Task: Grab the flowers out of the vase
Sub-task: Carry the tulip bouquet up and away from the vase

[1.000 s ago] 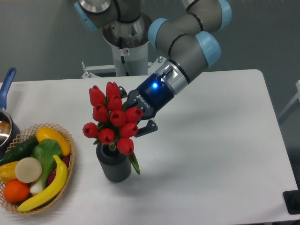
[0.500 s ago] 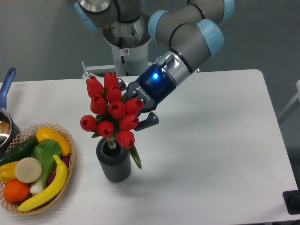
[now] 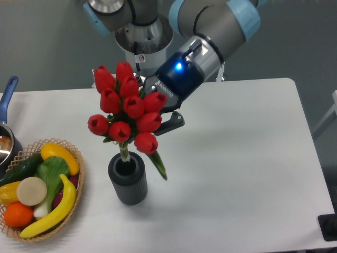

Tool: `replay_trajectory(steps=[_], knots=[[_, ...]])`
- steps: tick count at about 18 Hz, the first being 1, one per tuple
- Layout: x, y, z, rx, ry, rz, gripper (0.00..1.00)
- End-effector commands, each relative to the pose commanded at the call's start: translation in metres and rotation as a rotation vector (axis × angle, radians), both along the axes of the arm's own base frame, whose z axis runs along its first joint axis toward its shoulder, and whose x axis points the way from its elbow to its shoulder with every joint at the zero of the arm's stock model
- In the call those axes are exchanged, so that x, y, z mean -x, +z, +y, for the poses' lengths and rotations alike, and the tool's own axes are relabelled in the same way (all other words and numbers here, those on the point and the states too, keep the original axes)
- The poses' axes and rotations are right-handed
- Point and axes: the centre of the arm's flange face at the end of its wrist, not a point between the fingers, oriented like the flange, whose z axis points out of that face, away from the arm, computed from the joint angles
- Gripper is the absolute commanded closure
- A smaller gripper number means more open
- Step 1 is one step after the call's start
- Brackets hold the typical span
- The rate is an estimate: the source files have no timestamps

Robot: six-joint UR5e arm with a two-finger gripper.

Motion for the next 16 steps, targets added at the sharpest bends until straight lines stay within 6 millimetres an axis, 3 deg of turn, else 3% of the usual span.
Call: replay_trajectory(steps=[3,8,13,16], knots=[[0.028,0.005,-0.028,0.001,0.070,0.013,0.57],[0.094,0.012,-0.093,-0.009,0.216,0.059,0.57],[0.140,0.003,-0.149,-0.013,0.310,0.119,0.57],[0.157,-0.003,-0.172,-0.012,0.345,0.141,0.57]])
